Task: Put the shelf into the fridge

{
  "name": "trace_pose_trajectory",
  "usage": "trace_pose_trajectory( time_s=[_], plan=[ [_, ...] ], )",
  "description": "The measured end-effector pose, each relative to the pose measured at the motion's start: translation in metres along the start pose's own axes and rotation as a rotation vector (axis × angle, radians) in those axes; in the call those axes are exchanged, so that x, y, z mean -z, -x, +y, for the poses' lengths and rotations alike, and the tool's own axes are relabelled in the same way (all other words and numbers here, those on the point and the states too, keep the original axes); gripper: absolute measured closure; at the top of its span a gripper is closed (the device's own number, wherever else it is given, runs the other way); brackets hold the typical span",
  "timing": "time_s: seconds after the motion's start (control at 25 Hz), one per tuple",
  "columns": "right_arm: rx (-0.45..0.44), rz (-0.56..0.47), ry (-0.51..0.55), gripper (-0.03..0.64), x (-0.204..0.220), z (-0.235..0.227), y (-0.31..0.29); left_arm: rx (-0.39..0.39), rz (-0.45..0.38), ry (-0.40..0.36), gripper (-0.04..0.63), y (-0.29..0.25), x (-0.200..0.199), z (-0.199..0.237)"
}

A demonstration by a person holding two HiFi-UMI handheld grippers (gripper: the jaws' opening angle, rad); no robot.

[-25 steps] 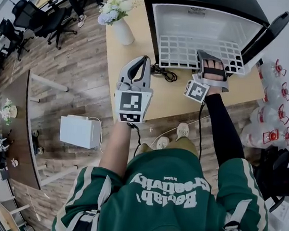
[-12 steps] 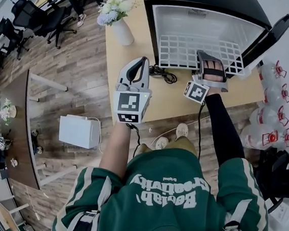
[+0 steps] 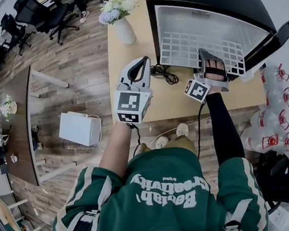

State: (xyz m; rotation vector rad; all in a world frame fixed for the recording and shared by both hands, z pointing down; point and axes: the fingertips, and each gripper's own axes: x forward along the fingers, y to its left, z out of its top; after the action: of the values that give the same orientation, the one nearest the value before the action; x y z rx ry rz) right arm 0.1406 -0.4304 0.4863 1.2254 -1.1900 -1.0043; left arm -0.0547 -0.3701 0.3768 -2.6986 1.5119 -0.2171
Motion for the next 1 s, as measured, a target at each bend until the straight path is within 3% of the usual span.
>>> trace_pose_trajectory(
  time_s=[1.0],
  plan=[
    [-0.019, -0.017, -0.034, 0.594, 0.000, -0.004, -0.037, -0.031, 0.020, 0.018, 0.597, -0.026, 0.003, 0.007]
  ],
)
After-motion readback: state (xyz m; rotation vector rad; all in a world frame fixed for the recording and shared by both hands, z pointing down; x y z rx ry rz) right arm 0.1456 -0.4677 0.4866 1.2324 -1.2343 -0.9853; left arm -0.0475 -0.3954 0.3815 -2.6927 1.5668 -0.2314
